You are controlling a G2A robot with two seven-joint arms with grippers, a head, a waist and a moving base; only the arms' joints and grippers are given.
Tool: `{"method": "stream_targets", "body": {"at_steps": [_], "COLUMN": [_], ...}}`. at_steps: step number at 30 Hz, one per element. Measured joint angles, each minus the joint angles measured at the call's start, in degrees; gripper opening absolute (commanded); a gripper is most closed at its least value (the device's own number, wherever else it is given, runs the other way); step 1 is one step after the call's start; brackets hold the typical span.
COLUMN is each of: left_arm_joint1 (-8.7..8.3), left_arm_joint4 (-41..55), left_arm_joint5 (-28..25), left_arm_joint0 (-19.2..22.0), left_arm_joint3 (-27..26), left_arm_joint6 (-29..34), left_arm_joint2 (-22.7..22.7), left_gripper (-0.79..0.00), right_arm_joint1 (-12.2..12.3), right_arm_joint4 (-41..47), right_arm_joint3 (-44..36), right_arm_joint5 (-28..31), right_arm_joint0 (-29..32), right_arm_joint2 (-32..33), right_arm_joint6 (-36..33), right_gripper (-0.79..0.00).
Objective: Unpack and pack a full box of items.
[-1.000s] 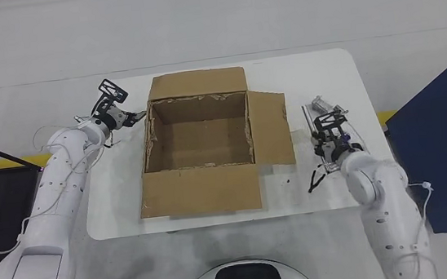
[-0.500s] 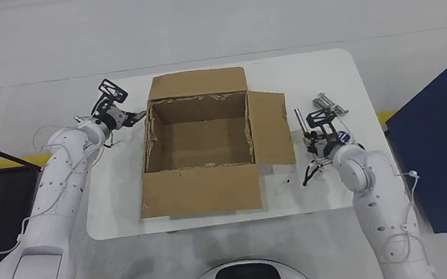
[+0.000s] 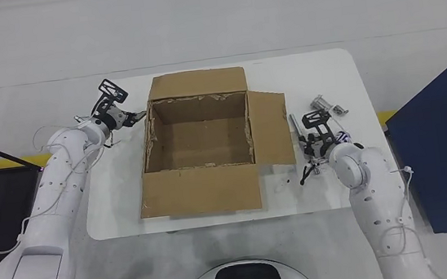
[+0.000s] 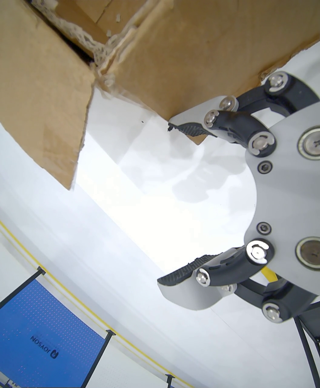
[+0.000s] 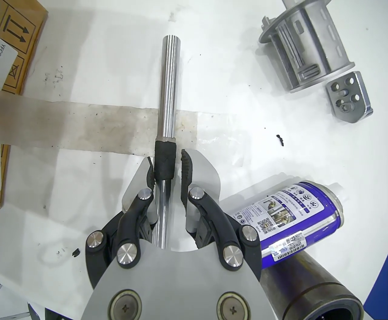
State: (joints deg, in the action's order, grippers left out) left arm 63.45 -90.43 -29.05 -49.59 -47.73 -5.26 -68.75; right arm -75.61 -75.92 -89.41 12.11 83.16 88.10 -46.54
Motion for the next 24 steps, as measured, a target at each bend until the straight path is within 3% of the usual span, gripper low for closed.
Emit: {"method": "stream_targets", "body": {"at_steps": [5, 11, 12, 13, 24], "left_arm_joint1": [0.0, 0.0, 0.0, 0.0, 0.0], "left_arm_joint4": [0.0, 0.0, 0.0, 0.0, 0.0], "left_arm_joint5": [0.0, 0.0, 0.0, 0.0, 0.0], "left_arm_joint0": [0.0, 0.0, 0.0, 0.0, 0.0], "left_arm_joint3": [0.0, 0.0, 0.0, 0.0, 0.0], "left_arm_joint6": [0.0, 0.0, 0.0, 0.0, 0.0], "left_arm_joint2": [0.0, 0.0, 0.0, 0.0, 0.0], "left_gripper": [0.0, 0.0, 0.0, 0.0, 0.0], "right_arm_joint1": [0.24, 0.55, 0.59, 0.64, 0.64], "right_arm_joint4": [-1.12, -3.81, -4.32, -4.56, -4.42], "right_arm_joint3": [-3.41, -15.03, -17.25, -18.74, -19.98], "right_arm_joint5": [-0.66, -2.81, -2.83, -2.47, -2.86], "right_arm_joint0": [2.13, 10.59, 12.37, 13.62, 14.63], "right_arm_joint2": [-0.01, 0.88, 0.87, 0.77, 1.25], "right_arm_joint6": [2.19, 8.2, 9.86, 11.19, 13.33], "right_gripper": [-0.474, -0.437, -0.062, 0.0, 0.0]}}
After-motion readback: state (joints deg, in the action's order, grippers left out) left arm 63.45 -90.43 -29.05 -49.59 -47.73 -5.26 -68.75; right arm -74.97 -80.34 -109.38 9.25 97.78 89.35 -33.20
